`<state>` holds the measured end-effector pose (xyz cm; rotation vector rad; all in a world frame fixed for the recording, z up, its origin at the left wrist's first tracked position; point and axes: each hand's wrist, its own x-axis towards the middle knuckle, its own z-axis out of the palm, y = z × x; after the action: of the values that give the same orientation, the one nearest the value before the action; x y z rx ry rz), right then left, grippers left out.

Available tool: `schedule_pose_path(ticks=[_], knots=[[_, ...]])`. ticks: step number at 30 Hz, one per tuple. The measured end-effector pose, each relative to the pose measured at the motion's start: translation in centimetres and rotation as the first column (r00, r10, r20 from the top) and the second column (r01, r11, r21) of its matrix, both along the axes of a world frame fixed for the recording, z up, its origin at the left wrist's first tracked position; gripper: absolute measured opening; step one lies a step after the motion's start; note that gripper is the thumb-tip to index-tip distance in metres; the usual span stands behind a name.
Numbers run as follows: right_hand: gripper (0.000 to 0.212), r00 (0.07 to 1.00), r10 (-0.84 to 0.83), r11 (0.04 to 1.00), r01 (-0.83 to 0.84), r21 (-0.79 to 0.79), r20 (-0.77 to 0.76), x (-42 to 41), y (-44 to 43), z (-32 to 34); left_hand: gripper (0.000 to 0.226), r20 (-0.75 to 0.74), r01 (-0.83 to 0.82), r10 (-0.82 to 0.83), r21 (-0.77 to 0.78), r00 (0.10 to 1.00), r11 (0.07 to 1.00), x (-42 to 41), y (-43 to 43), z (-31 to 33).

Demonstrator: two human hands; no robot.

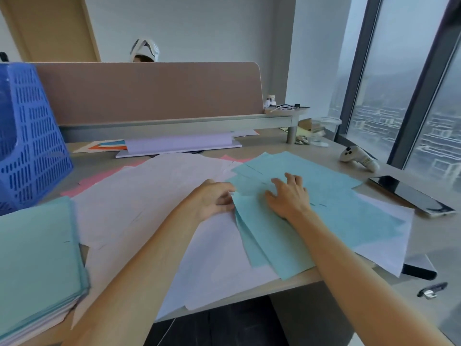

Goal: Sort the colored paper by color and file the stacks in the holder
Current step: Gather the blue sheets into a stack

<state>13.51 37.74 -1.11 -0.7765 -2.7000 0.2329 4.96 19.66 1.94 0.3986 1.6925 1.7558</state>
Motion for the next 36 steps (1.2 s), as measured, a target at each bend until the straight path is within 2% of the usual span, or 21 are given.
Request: schedule_pose_path(ticks=[2,4,6,9,11,15,19,22,25,27,30,33,36], knots=[[0.049,0.996,-0.09,0.995,0.091,0.035,-0.023,0.2,0.8,0.1,0.018,-0.05,0.019,-0.021,-0.04,0.999,0.999,-0.5,-0.2,-0.1],[0.049,0.986,-0.162,0.987,0.162,-0.01,0.042,0.2,1.4,-0.1,0.024,-0.078,0.053,-0.061,-0.093,0.995,0.994,-0.6,-0.6,0.0],[0.049,0.977,-0.18,0.981,0.186,-0.046,0.116,0.3,1.7,-0.4,0.028,-0.093,0.129,-0.144,-0.148,0.985,0.981,-0.2,-0.9,0.2],[0.051,0.977,-0.195,0.98,0.198,-0.025,0.084,0.5,1.6,-0.3,0.016,-0.114,0.234,-0.265,-0.235,0.957,0.944,1.1,-0.7,0.2],[0.051,0.981,-0.181,0.983,0.18,0.022,0.066,0.6,1.3,0.1,0.018,-0.145,0.243,-0.286,-0.259,0.947,0.935,1.5,-0.2,-0.2],[0.047,0.982,-0.093,0.99,0.074,0.118,0.166,0.9,1.4,1.1,0.023,-0.175,0.202,-0.248,-0.244,0.953,0.948,1.3,0.0,-0.7],[0.024,0.972,-0.048,0.952,-0.025,0.306,0.229,1.7,1.9,2.0,0.02,-0.235,0.084,-0.143,-0.244,0.962,0.966,0.9,0.2,-0.9],[0.015,0.961,0.027,0.911,-0.137,0.389,0.275,2.7,2.1,2.5,0.021,-0.262,-0.018,-0.045,-0.234,0.964,0.972,0.3,0.4,-1.2],[0.023,0.975,0.091,0.911,-0.165,0.379,0.204,3.3,2.6,3.1,0.02,-0.252,-0.084,0.034,-0.188,0.967,0.979,-0.4,0.4,-1.5],[0.033,0.984,0.137,0.939,-0.167,0.299,0.116,3.5,2.7,3.1,0.016,-0.246,-0.144,0.103,-0.156,0.964,0.977,-0.8,0.1,-1.5],[0.028,0.977,0.211,0.957,-0.202,0.207,-0.025,4.1,2.1,2.7,0.016,-0.256,-0.244,0.204,-0.135,0.945,0.96,-1.6,-0.4,-1.2],[0.025,0.955,0.246,0.952,-0.206,0.227,-0.168,4.7,1.6,2.4,0.01,-0.276,-0.29,0.243,-0.142,0.93,0.947,-1.9,-1.0,-0.6],[0.011,0.957,0.265,0.947,-0.235,0.219,-0.119,5.4,1.5,2.6,0.02,-0.213,-0.304,0.273,-0.126,0.938,0.944,-2.6,-1.8,-0.5]])
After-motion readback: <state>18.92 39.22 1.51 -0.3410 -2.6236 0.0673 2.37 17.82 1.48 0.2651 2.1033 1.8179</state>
